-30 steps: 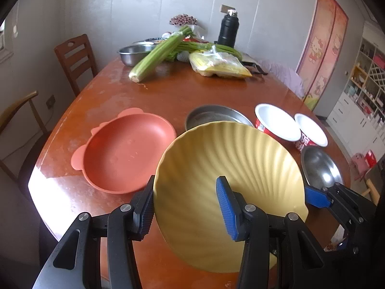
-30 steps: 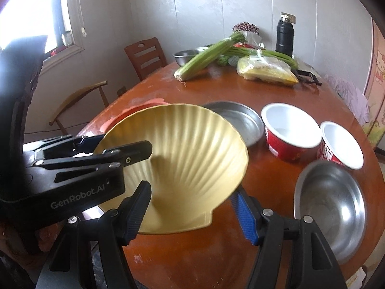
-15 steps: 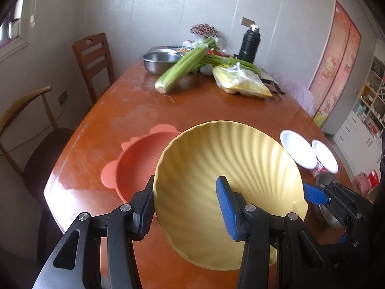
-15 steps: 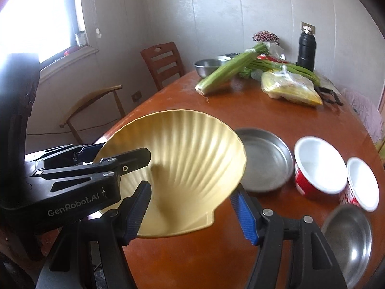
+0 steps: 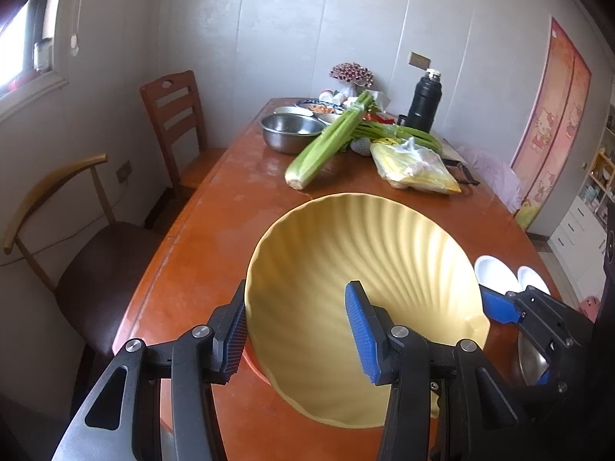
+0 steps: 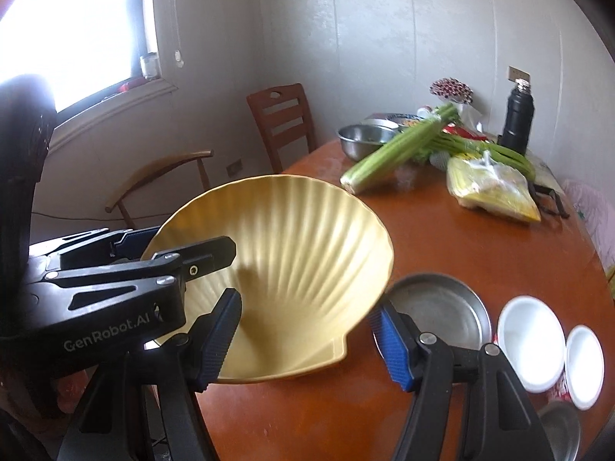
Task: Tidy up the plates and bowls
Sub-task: 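Carry the yellow shell plate with the left tool over the orange plate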
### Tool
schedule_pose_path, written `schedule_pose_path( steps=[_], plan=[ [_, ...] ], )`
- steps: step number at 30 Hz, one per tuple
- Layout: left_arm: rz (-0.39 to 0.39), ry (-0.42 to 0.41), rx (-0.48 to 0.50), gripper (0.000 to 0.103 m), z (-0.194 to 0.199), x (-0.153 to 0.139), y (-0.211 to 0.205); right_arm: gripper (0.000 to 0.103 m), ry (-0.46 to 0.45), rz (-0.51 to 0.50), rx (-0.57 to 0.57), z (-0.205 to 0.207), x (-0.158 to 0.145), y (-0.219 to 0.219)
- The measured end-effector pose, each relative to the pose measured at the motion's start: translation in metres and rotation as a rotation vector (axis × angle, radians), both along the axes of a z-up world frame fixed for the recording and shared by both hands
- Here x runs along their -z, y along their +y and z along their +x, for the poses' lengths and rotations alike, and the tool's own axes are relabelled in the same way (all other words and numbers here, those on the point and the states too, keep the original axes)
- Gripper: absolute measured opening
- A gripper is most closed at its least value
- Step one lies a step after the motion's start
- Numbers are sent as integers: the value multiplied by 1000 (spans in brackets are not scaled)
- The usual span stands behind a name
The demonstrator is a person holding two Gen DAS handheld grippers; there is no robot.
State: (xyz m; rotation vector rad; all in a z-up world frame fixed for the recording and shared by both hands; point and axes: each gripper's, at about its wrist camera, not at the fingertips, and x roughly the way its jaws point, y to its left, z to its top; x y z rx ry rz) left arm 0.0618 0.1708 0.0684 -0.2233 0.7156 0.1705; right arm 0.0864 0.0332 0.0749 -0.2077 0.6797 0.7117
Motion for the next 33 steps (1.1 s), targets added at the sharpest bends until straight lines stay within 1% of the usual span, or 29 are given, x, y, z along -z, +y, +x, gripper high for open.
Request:
schedule_pose_path(
  steps=[4, 8, 18, 26, 33],
  plan=[
    [-17, -3, -15, 50, 0, 0, 9, 67, -16, 6, -33, 5, -4, 7],
    [-31, 8, -27, 50, 2, 8, 13, 67, -26, 8, -54, 8, 0, 10],
    [-50, 82, -65, 50, 14, 42, 19, 67, 38, -9, -102, 23, 29, 18],
    [-67, 141, -75, 50, 26, 68, 18, 67, 83, -47, -113, 32, 52, 19],
    [-66, 174, -85, 49, 30, 82, 18, 67, 109, -79, -121, 37, 66, 22]
  ],
)
